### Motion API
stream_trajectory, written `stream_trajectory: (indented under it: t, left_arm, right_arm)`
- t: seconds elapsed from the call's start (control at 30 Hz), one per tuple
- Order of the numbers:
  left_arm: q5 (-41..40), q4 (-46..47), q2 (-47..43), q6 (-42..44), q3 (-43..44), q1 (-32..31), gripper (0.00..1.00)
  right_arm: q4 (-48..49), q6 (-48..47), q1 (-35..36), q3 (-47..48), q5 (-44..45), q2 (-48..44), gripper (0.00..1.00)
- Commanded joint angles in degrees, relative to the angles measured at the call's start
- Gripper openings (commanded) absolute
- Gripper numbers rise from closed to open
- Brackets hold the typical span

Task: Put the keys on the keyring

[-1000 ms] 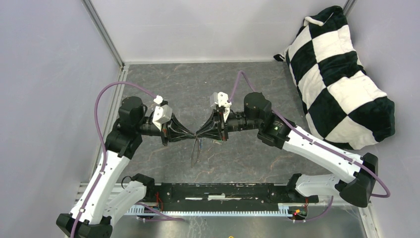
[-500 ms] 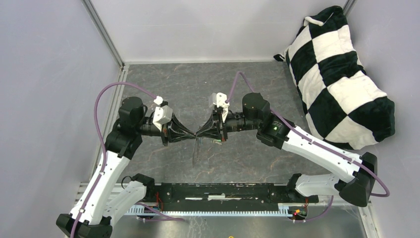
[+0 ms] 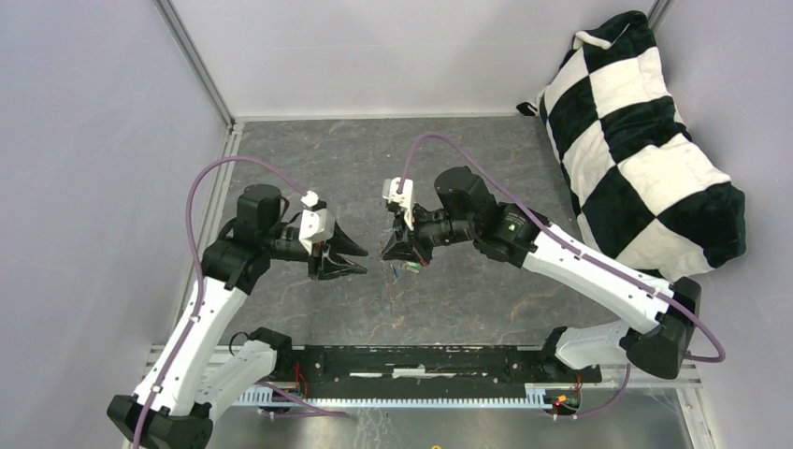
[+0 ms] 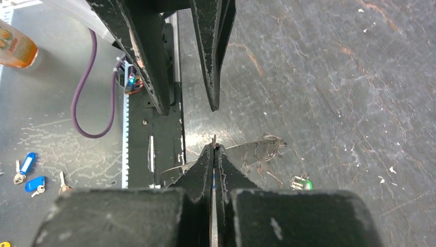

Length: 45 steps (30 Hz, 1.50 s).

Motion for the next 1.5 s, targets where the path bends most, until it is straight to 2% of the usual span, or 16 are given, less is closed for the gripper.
stream_trajectory:
  t: [0.0, 0.17, 0.5, 0.6, 0.77, 0.87, 1.07, 1.17, 1.23, 1.47]
  left_arm:
    - [-1.91, -10.10, 2.45, 12.64, 2.99, -0.13, 0.45]
    - [-2.80, -16.57, 6.36, 19.87, 4.45, -0.22, 0.46]
    - [-4.52, -16.45, 9.04, 23.72, 5.60, -0.35, 0.48]
    - [-3.32, -11.86, 8.85, 20.22, 4.91, -0.40, 0.47]
    - [-3.52, 1.60, 5.62, 9.31, 0.93, -0.38, 0.46]
    - [-3.43, 2.35, 4.43, 8.88, 0.01, -0.39, 0.42]
    - [-1.28, -1.42, 5.41, 10.65, 1.02, -0.62, 0.30]
    - [-1.99, -12.20, 8.08, 20.45, 3.93, -1.08, 0.28]
    - [-2.38, -16.10, 9.96, 24.09, 5.74, -1.10, 0.27]
    - [-1.57, -16.18, 11.05, 24.17, 8.40, -1.15, 0.20]
  right_arm:
    - [-5.78, -3.31, -0.25, 5.77, 2.14, 1.72, 0.00]
    - [-8.97, -4.63, -0.15, 8.62, 2.49, 3.67, 0.00]
    - [-13.12, -6.24, 1.26, 14.09, 2.74, 8.47, 0.00]
    - [-13.77, -6.24, 2.15, 16.09, 2.95, 10.23, 0.00]
    - [-13.51, -6.06, 2.88, 17.60, 2.34, 11.46, 0.00]
    - [-13.20, -5.85, 2.93, 17.51, 2.03, 11.21, 0.00]
    - [-13.42, -5.71, 2.93, 18.60, 1.47, 11.98, 0.00]
    - [-13.98, -5.80, 2.94, 19.24, 1.35, 12.25, 0.00]
    - [-14.21, -5.89, 2.93, 19.48, 1.30, 12.39, 0.01]
    - [-15.23, -6.06, 3.24, 20.24, 1.19, 13.07, 0.00]
